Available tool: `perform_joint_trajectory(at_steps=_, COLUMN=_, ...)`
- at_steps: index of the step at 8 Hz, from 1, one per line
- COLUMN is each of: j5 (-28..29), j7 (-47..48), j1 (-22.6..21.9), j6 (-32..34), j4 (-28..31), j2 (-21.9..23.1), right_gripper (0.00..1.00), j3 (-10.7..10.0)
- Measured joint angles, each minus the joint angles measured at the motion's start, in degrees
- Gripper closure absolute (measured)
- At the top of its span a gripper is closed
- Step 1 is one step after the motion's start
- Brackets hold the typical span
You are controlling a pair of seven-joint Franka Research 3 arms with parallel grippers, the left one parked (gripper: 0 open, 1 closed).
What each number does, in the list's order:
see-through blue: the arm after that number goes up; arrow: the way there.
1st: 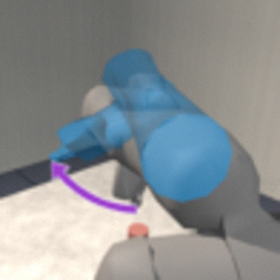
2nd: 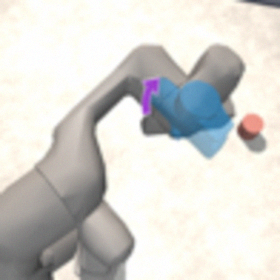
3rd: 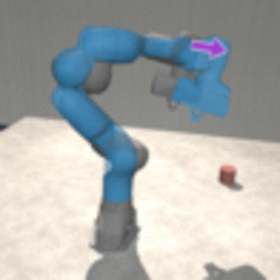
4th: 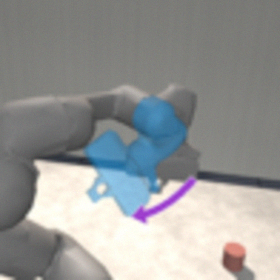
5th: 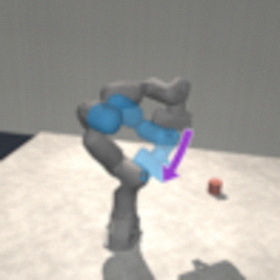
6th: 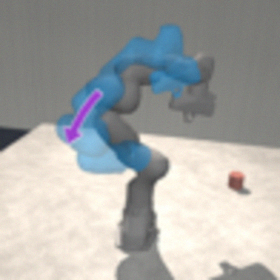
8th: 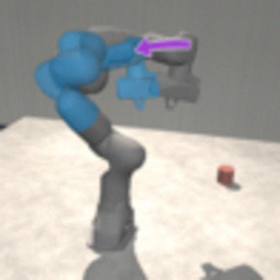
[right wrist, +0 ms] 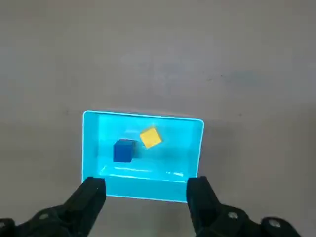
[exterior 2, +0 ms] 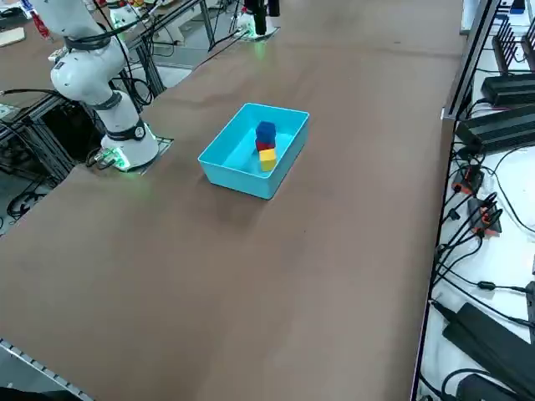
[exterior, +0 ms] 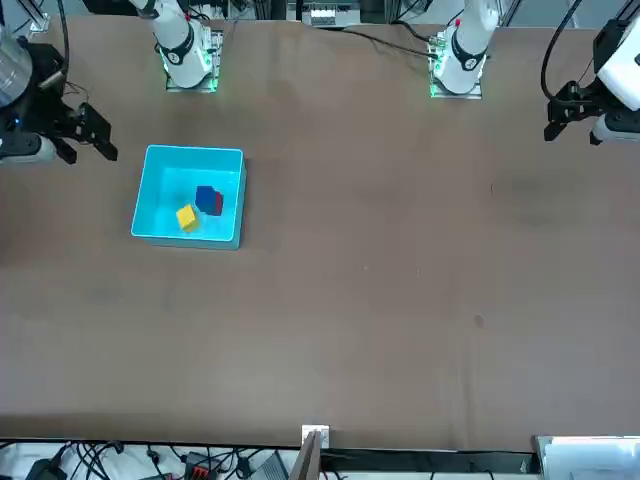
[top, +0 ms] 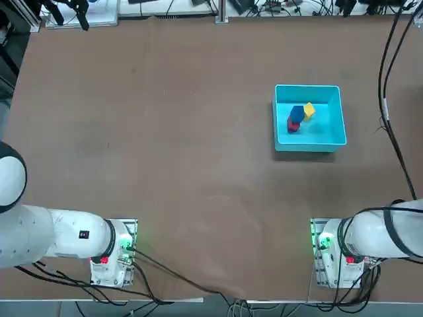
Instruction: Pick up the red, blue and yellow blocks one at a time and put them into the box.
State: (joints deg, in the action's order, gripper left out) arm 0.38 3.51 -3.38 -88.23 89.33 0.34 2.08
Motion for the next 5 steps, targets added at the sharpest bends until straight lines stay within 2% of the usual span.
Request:
perform_joint_trajectory(at_steps=2, j5=-0.03, j7=-1.69, j1=2.16, j6=1.04, j4=0.85, j2=0.33, right_gripper=0.00, j3=-0.22)
perform_joint_trajectory(at_steps=5, j5=-0.03, j7=-1.97, j1=2.59, j6=1.57, j4=1.19, j2=0.78, right_gripper=0.00, j3=-1.55)
